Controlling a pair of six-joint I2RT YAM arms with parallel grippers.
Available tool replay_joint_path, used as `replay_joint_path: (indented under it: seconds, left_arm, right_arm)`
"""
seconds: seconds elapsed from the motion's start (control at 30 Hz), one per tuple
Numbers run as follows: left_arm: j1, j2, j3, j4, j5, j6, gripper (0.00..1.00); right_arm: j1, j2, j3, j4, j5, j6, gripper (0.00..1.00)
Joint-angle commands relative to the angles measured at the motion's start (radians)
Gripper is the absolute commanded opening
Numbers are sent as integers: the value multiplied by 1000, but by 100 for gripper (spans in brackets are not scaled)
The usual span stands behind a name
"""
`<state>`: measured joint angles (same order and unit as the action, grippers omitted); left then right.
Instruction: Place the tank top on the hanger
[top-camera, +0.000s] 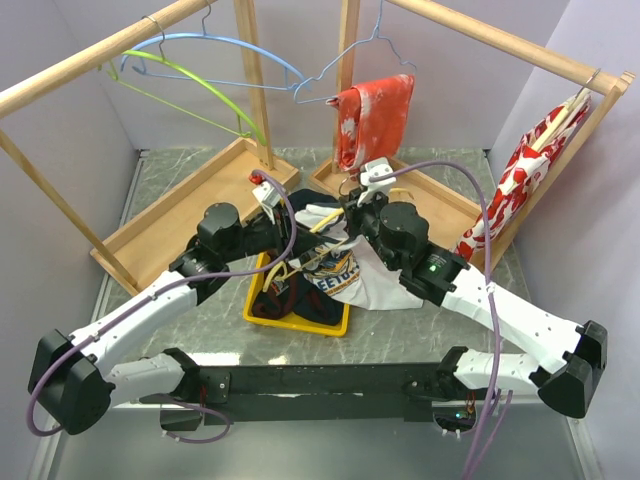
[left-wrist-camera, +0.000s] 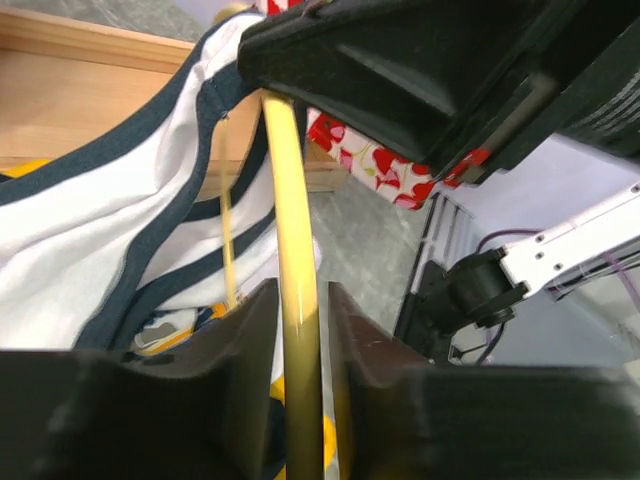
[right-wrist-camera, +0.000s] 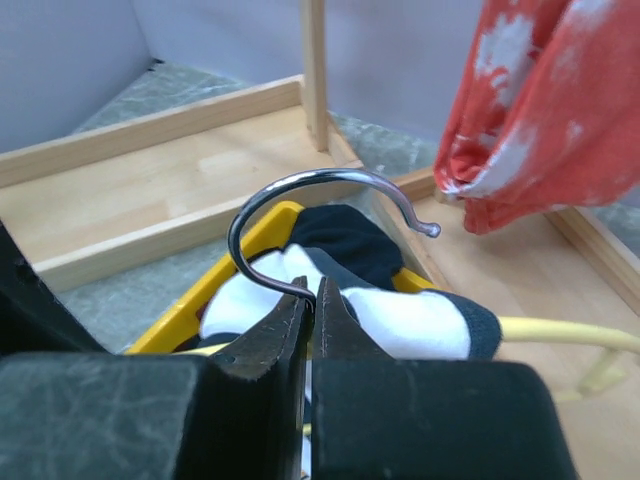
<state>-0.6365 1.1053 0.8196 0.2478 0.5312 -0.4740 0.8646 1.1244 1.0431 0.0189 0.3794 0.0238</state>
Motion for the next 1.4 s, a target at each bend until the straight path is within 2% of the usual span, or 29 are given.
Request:
replay_joint_path:
  seconds: [0.0, 0.13, 0.27, 0.33, 0.4, 0.43, 0.57, 0.67, 0.73, 0.9, 1.07, 1.2, 1.37]
  left_arm:
    - [-5, 16, 19, 122, -2, -44, 43]
    - [-5, 30, 44, 96, -104, -92, 69]
    - [-3, 1, 65, -2, -296, -133, 74]
    - [-3, -39, 66, -104, -455, -167, 73]
    - [-3, -88, 53, -172, -528, -190, 69]
    - [-2, -103, 33, -201, -618, -198, 68]
    - [15, -182, -29, -321, -714, -235, 66]
    - [47, -203, -77, -349, -645, -232, 62]
    - [63, -206, -130, -338, -588, -235, 54]
    - [84, -180, -209, -256, -401, -235, 48]
    - [84, -105, -174, -255, -303, -212, 50]
    - [84, -29, -186, -177, -234, -230, 50]
    - [72, 4, -208, -95, -203, -238, 58]
  right_arm:
    - [-6, -47, -60, 131, 116, -48, 0]
    - [-7, -95, -124, 165, 150, -73, 0]
    - [-7, -126, -163, 181, 153, -87, 0]
    - [-7, -139, -175, 177, 154, -90, 0]
    - [-7, -149, -184, 184, 156, -96, 0]
    - [-9, -162, -199, 187, 156, -97, 0]
    - [-7, -190, -226, 210, 135, -110, 0]
    - [-9, -204, -226, 208, 127, -114, 0]
    - [-9, -210, -226, 210, 122, -119, 0]
    - [-7, -221, -232, 213, 110, -130, 0]
    - [-7, -225, -229, 208, 104, -128, 0]
    - [-7, -226, -221, 210, 107, -130, 0]
    - [-7, -225, -209, 199, 113, -127, 0]
